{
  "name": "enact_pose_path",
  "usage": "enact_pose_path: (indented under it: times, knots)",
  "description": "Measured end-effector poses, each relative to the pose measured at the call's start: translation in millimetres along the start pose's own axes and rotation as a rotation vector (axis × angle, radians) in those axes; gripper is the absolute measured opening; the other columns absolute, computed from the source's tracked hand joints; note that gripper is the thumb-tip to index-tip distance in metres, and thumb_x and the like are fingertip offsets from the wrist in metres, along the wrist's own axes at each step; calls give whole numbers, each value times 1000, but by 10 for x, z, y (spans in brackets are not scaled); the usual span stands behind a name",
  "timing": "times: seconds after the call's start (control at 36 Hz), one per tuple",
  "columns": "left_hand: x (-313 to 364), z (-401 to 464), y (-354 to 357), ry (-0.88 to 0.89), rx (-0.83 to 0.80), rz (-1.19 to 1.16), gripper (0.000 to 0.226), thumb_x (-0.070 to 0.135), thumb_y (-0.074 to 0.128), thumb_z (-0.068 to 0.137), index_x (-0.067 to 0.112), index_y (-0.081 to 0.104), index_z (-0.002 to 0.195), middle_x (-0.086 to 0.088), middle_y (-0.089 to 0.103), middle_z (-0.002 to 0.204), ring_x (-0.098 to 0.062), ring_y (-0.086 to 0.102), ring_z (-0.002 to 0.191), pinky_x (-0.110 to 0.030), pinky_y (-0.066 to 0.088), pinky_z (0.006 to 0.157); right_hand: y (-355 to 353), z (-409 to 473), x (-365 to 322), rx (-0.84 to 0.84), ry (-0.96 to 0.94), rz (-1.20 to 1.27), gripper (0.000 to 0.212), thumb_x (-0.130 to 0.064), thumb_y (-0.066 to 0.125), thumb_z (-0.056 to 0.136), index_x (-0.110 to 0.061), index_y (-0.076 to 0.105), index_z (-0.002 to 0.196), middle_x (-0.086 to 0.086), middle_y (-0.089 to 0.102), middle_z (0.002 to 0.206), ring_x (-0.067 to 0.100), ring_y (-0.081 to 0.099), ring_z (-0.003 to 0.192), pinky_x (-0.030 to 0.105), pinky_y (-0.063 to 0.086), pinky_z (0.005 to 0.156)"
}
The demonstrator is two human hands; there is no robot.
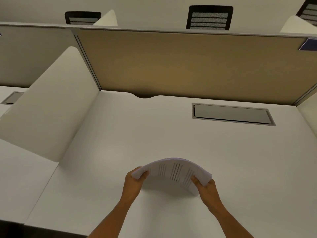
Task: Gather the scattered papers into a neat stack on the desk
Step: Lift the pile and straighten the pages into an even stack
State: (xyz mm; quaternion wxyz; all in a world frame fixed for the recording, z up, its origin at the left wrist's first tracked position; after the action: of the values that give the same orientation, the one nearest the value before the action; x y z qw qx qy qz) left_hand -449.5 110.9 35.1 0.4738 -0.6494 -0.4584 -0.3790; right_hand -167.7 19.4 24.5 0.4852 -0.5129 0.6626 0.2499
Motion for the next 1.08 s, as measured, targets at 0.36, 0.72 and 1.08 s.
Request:
enact_pose_path:
  times: [0.36,0.72,1.08]
  knots:
    - [87,46,74,-4,60,-114,28,16,77,84,42,69,90,24,76,81,3,72,78,-11,55,58,-88,62,-91,62,-55,31,21,-23,68,93,-43,67,98,-11,73,94,6,70,89,15,58,61]
    - [84,75,103,45,-12,-34,44,5,66,91,48,75,88,17,78,83,0,73,82,-11,57,68,-119,102,24,90,-34,15,26,-20,66,95,-45,65,102,-16,74,95,-2,70,88,14,56,62]
    - [-145,100,179,-53,-36,-26,40,5,66,91,44,63,97,16,69,97,1,64,92,-12,49,74,-173,127,132,23,-31,-54,30,-8,64,94,-31,63,114,-8,73,104,-5,69,91,12,56,66]
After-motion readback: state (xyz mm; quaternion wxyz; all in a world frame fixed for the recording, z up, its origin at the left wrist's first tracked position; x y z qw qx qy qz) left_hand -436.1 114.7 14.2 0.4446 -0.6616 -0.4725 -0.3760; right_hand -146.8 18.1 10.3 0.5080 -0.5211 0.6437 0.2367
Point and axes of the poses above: each hand's wrist, its own z-axis towards the middle knuckle, its own y-axis out of the palm, x = y × z, the point moved 5 cm from there along z, towards the middle knuckle
